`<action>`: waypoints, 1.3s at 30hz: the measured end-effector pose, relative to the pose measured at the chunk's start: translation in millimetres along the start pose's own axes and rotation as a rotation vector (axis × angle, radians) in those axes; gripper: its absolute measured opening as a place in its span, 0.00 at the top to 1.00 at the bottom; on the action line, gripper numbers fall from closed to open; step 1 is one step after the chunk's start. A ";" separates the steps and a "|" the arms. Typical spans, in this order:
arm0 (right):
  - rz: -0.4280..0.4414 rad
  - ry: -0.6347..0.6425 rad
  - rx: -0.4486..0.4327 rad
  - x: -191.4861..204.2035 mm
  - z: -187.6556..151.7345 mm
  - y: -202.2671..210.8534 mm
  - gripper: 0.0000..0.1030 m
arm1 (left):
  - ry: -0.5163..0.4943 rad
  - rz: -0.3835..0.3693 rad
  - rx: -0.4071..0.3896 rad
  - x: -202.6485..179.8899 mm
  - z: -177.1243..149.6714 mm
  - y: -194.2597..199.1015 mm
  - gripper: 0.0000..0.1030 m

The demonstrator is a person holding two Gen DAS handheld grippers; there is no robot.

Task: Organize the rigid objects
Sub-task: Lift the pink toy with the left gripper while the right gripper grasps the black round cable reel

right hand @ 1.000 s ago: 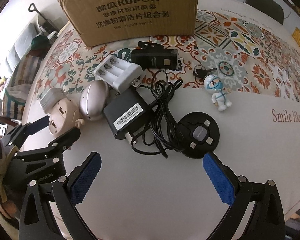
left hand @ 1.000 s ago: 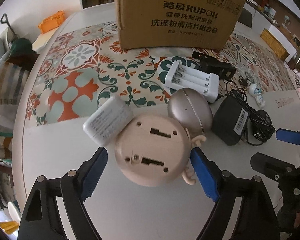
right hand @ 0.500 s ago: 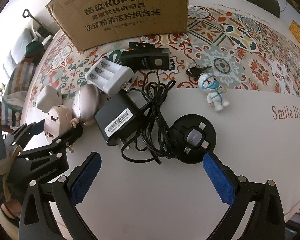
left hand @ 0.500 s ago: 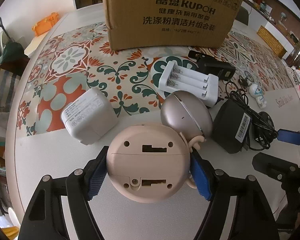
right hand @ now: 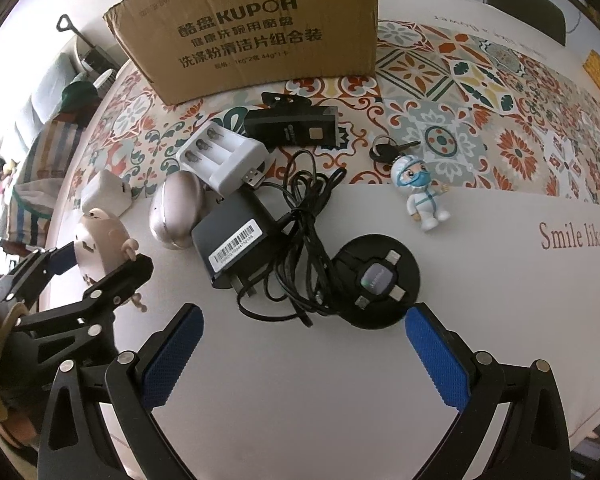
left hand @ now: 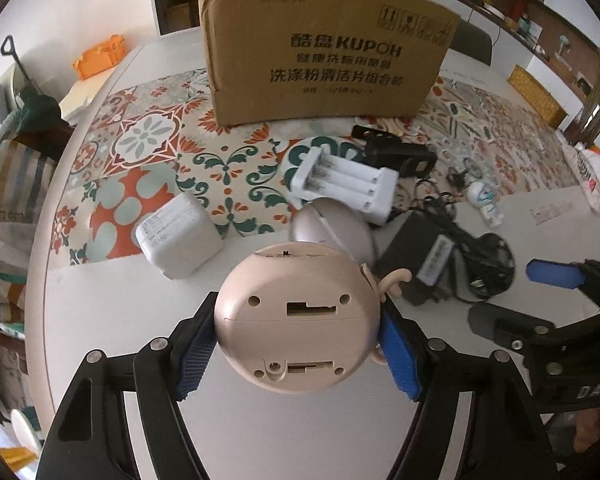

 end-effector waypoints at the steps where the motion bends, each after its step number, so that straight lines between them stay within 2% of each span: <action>1: 0.005 0.003 0.000 -1.9 -1.1 1.8 0.01 | 0.008 -0.005 -0.001 -3.9 -1.5 3.1 0.28; 9: -0.021 0.026 0.000 -24.6 -6.9 10.4 0.04 | 0.058 -0.032 0.001 -31.2 -14.2 11.9 0.28; 13: -0.026 0.048 0.014 -35.1 -11.2 8.7 0.05 | 0.082 -0.019 0.011 -39.1 -21.6 8.3 0.28; 26: -0.019 0.230 0.068 -38.9 -8.9 -24.4 0.27 | 0.184 0.052 0.038 -49.2 -41.3 -3.7 0.28; 29: -0.012 0.264 0.070 -34.9 -6.7 -29.5 0.28 | 0.205 0.069 0.037 -47.0 -42.7 -4.2 0.28; 34: -0.006 0.323 0.046 -23.6 4.3 -34.1 0.29 | 0.230 0.093 0.034 -40.7 -43.0 -5.4 0.28; 37: -0.012 0.345 0.030 -19.5 9.6 -34.7 0.34 | 0.234 0.099 0.028 -38.8 -41.8 -4.6 0.28; 39: -0.009 0.352 0.019 -18.3 10.3 -32.9 0.41 | 0.231 0.098 0.027 -39.3 -40.8 -4.1 0.28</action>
Point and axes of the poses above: each gripper's, at about its wrist camera, not at the fingertips, and y roughly against the way its jaws point, x to its left, z to its top, the point moved 10 cm from there along -y, roughly the way its jaws point, and after that the axes turned 8 degrees about y, right-handed, at the moved point
